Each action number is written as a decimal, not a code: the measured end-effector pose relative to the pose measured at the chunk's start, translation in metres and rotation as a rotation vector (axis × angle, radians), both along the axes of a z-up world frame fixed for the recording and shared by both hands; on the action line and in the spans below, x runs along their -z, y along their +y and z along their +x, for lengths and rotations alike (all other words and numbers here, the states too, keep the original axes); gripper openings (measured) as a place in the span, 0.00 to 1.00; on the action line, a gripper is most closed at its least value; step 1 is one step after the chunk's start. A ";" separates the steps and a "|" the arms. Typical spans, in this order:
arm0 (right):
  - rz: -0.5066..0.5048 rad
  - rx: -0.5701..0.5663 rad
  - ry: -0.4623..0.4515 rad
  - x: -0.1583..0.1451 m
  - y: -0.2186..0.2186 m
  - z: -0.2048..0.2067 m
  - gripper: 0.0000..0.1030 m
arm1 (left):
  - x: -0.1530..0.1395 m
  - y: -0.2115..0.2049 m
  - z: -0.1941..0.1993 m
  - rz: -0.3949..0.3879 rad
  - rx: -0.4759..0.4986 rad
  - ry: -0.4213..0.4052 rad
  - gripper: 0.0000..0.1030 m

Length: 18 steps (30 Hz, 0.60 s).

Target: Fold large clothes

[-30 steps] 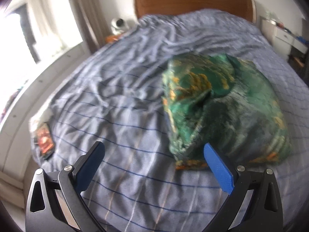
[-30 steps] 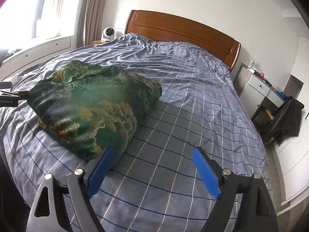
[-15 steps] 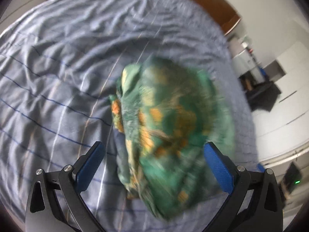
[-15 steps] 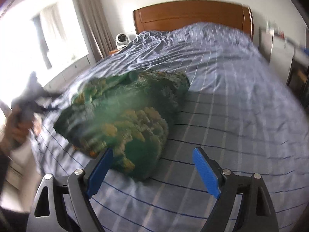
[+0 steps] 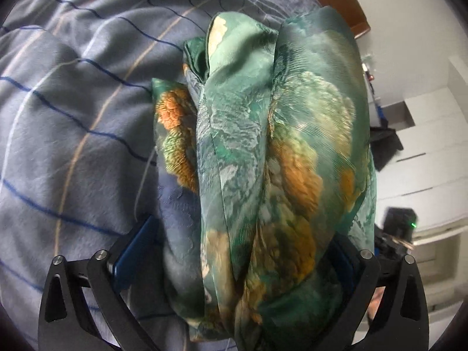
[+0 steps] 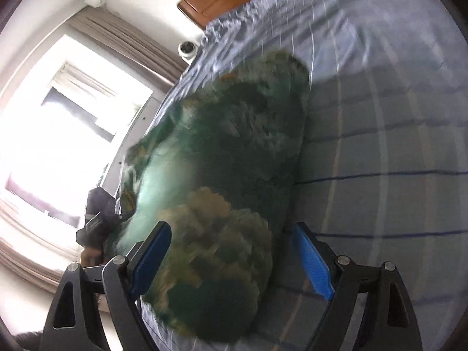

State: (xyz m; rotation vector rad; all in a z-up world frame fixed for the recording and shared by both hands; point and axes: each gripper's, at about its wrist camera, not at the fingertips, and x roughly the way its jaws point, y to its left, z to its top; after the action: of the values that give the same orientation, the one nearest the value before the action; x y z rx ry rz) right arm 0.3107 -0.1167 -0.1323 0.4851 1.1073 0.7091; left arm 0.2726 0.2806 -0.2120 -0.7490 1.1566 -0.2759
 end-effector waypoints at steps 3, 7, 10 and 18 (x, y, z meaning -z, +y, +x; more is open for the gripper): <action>0.099 -0.020 0.069 0.026 0.013 0.016 0.89 | 0.008 0.000 0.009 -0.030 0.016 -0.001 1.00; 0.150 -0.008 0.145 0.044 0.024 0.035 0.89 | 0.011 -0.003 0.016 -0.042 0.035 -0.006 1.00; 0.018 -0.037 0.056 0.025 0.041 0.035 0.81 | -0.003 -0.013 0.016 0.006 0.031 -0.042 0.82; -0.141 -0.119 -0.337 -0.054 0.069 0.001 0.69 | -0.076 -0.038 0.014 0.088 0.018 -0.208 0.57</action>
State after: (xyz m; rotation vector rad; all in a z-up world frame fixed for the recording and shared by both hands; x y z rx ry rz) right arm 0.3114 -0.0478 -0.0778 0.1712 0.8654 0.7784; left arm 0.2863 0.2423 -0.1363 -0.6181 0.9724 -0.3086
